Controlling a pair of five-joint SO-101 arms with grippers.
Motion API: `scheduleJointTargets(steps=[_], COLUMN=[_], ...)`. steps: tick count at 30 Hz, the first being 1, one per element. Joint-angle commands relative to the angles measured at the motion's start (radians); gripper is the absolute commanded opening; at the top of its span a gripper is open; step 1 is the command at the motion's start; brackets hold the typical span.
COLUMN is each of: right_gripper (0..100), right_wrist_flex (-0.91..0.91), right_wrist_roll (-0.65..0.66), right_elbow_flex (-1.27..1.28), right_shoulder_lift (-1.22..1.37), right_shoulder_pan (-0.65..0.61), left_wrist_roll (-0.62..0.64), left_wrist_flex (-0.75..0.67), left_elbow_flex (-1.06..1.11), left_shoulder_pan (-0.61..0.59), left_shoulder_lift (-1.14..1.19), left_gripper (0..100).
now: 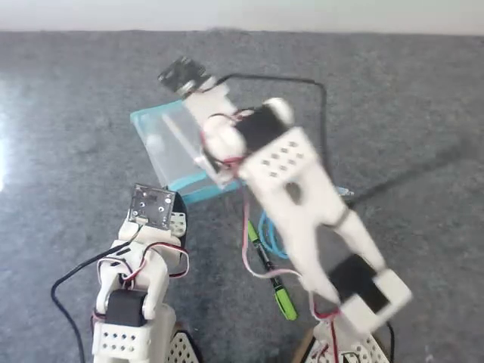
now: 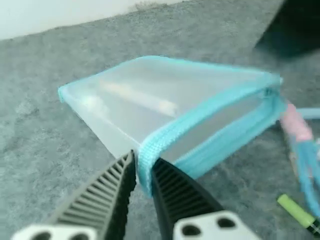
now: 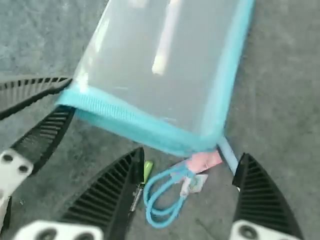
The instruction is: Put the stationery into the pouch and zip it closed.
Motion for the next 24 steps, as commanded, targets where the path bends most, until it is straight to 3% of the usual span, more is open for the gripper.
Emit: scheduleJointTargets(steps=[1, 6, 11, 15, 18, 24], right_gripper=[29.2, 29.2, 29.2, 29.2, 29.2, 29.5], right_wrist_flex=[0.104, 0.045, -0.165, -0.338, -0.398, -0.452], right_wrist_roll=[-0.005, 0.038, 0.084, 0.175, 0.321, 0.825], right_elbow_flex=[-0.034, 0.334, 0.836, 1.057, 1.073, 1.011], right_shoulder_lift=[-0.186, -0.321, -0.414, -0.484, -0.481, -0.315], right_shoulder_pan=[0.047, 0.166, 0.179, 0.232, 0.357, 0.584], left_wrist_roll=[-0.009, -0.009, -0.009, -0.009, -0.009, -0.009], left_wrist_flex=[0.005, 0.003, 0.003, 0.003, 0.003, 0.006], left_elbow_flex=[-0.012, -0.012, -0.012, -0.012, -0.012, -0.012], left_shoulder_pan=[0.002, 0.0, -0.002, -0.002, -0.002, 0.005], left_shoulder_lift=[-0.002, -0.002, -0.002, -0.002, -0.002, -0.002], left_gripper=[1, 1, 1, 1, 1, 1])
